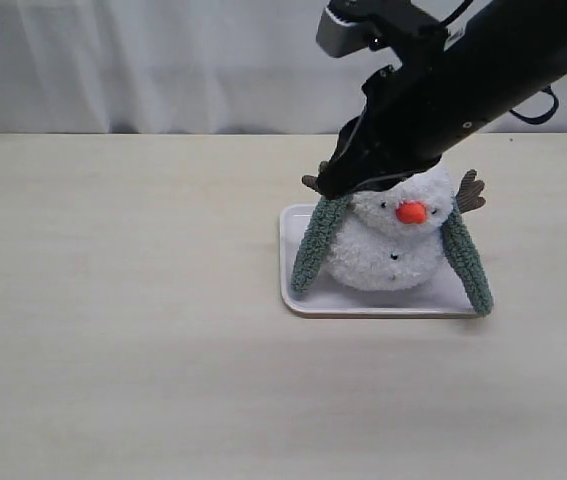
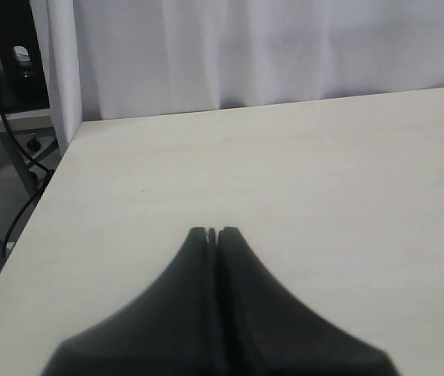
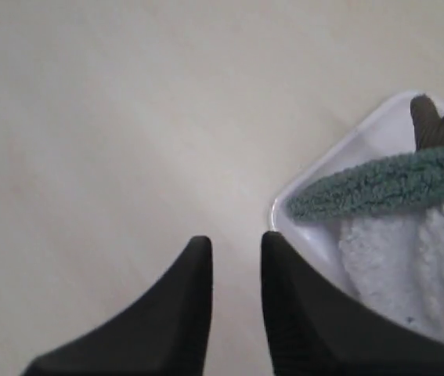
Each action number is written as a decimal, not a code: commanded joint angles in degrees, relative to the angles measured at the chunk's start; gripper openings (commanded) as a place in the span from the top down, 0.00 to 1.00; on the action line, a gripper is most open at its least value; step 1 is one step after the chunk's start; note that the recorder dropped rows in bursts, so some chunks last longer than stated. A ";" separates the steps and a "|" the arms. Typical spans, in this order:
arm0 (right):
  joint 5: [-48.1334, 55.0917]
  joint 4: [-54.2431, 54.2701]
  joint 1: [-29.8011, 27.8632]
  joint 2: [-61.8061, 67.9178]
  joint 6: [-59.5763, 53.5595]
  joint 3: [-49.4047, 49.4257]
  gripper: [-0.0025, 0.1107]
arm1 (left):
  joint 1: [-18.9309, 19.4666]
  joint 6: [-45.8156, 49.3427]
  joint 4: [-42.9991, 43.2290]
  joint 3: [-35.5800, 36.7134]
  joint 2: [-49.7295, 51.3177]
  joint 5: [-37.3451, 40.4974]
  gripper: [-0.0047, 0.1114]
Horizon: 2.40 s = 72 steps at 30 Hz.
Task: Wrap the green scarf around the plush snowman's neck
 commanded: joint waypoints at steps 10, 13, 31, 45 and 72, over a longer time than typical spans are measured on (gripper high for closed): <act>0.08 -4.27 7.02 10.71 17.55 0.20 0.50 | -0.41 -0.14 -0.06 0.17 -0.12 -0.45 0.96; -0.69 -4.56 7.57 13.56 19.42 0.20 0.50 | -0.41 -0.14 -0.06 0.17 -0.12 -0.45 0.96; -4.90 -24.94 11.58 17.22 -17.84 0.10 0.50 | -0.41 -0.14 -0.06 0.17 -0.12 -0.45 0.96; -14.23 -58.23 19.24 22.23 -18.33 0.10 0.50 | -0.41 -0.14 -0.06 0.17 -0.12 -0.45 0.96; -12.44 -82.53 19.24 32.69 -5.01 0.10 0.52 | -0.41 -0.14 -0.06 0.17 -0.12 -0.45 0.96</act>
